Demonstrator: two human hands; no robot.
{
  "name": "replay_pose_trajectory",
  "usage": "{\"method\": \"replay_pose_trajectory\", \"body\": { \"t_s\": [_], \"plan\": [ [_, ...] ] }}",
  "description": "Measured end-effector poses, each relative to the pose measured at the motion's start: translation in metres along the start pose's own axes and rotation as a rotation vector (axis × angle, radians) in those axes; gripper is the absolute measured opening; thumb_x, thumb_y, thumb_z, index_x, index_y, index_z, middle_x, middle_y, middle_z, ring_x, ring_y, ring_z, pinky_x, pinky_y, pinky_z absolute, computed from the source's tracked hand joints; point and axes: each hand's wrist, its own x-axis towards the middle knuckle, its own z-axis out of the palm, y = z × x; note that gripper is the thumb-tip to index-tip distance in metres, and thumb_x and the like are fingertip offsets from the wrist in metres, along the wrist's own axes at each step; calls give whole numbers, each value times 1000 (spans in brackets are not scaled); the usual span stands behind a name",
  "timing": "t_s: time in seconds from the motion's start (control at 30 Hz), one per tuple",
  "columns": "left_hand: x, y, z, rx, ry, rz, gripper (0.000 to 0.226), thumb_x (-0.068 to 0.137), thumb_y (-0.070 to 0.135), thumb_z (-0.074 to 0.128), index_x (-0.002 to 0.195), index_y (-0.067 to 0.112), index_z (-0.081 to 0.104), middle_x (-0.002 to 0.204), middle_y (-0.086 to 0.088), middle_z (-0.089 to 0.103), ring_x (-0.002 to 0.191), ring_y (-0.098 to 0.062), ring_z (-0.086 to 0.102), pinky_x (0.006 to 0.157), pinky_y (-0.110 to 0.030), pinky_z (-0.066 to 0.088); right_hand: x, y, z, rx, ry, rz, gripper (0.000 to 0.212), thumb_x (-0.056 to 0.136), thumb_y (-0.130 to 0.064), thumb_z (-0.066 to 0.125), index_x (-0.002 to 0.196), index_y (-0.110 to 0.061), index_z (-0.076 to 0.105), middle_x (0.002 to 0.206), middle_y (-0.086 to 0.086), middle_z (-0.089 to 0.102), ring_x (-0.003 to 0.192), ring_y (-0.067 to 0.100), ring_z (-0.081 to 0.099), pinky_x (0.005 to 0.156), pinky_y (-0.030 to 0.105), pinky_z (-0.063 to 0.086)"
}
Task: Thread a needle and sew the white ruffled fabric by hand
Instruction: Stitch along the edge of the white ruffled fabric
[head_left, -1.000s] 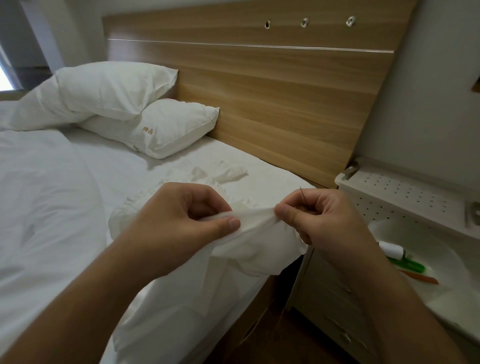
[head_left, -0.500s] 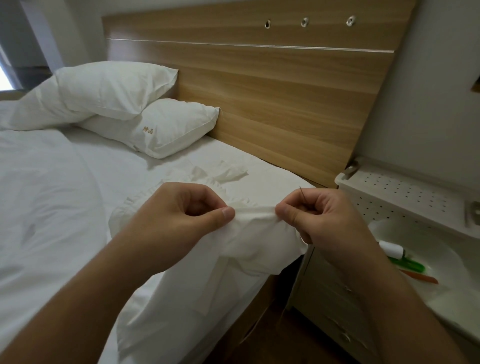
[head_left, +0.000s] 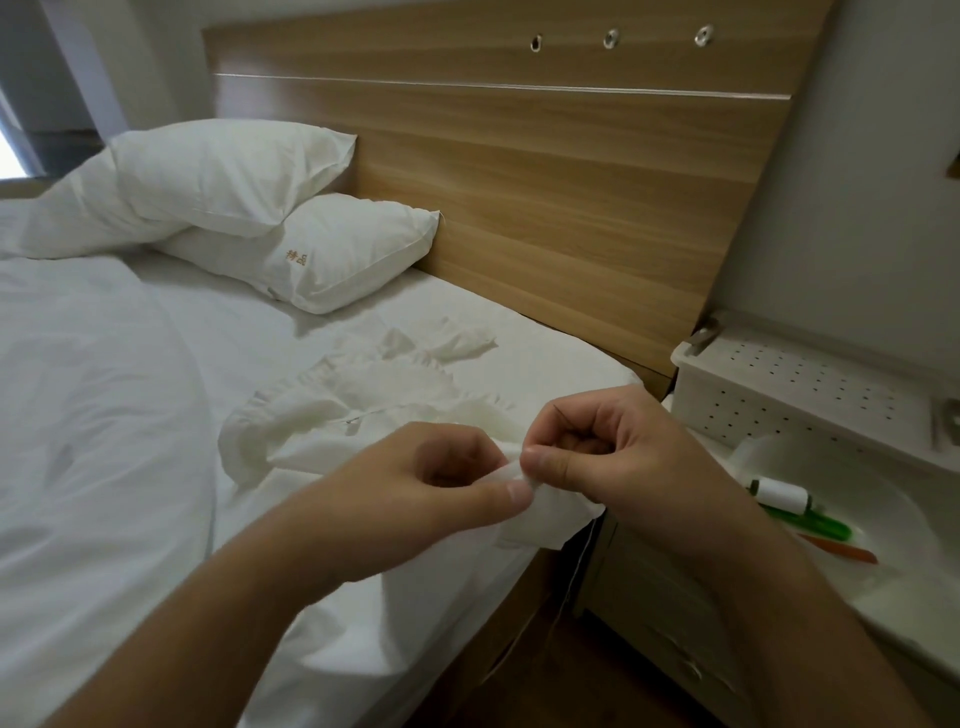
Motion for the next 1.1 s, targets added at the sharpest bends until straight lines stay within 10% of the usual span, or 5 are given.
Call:
{"method": "replay_pose_trajectory", "body": {
  "t_s": [0.2,0.33,0.53,0.73,1.1],
  "plan": [
    [2,-1,11,-50,103,109,30,91,48,75,89,18,76,85,-23,67,75,-22,59,73,-42,43,0,2,-3,-59,-5,-8,10,95,-22,73,86,-21,77,80,14,71,78,35,65,66,40,55],
    [0,4,13,-44,167,96,17,97,38,76,88,24,80,82,-6,75,74,-15,66,73,-40,49,1,0,-7,-86,7,-10,9,94,-23,74,85,-23,77,79,15,69,78,36,65,63,45,53],
    [-3,10,17,-133,237,30,13,98,32,76,91,25,85,92,-9,80,100,-37,74,97,-61,56,5,-7,-6,-107,34,-31,6,93,-21,75,88,-18,77,58,7,50,54,18,40,52,25,35],
    [-5,13,14,-260,248,-50,14,94,18,74,86,14,85,92,-18,80,87,-30,76,90,-48,60,7,-15,-15,324,161,328,16,106,-20,54,98,-7,56,57,1,38,48,15,30,46,27,25],
    [-6,13,9,-375,195,-29,19,85,23,72,93,12,85,99,-18,80,93,-28,77,87,-39,59,-10,-17,-10,325,111,81,13,88,-22,71,77,-15,68,59,2,48,52,16,36,48,26,31]
  ]
}}
